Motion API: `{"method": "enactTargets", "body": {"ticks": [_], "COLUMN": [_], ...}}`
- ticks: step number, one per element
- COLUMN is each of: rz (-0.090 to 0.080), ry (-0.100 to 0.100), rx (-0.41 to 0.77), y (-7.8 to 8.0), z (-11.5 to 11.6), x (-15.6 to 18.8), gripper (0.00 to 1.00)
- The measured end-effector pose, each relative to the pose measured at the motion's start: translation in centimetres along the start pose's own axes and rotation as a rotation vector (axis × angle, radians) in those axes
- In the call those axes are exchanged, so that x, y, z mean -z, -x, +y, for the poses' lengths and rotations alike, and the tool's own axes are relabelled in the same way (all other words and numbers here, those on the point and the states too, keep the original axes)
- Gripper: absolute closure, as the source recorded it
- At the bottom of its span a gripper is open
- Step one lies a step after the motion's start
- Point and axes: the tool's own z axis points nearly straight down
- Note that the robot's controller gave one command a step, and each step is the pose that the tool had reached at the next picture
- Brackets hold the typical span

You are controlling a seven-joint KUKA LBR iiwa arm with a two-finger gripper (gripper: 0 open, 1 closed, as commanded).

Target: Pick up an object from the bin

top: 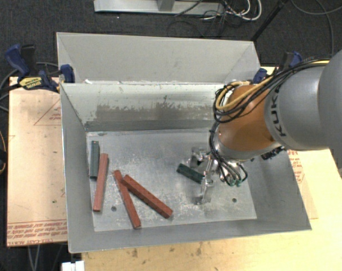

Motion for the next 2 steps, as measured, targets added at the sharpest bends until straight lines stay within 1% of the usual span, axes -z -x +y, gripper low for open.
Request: {"method": "enactTargets", "body": {"ticks": [1, 2], "rz": [-0.008, -0.013], "ry": [0.0, -0.003], "rx": [0.002, 0.585], "y": [0.2, 1.5], "z": [0.1, 0.6], "x": [0.6, 14.7], "gripper": [1.0, 1.0]}}
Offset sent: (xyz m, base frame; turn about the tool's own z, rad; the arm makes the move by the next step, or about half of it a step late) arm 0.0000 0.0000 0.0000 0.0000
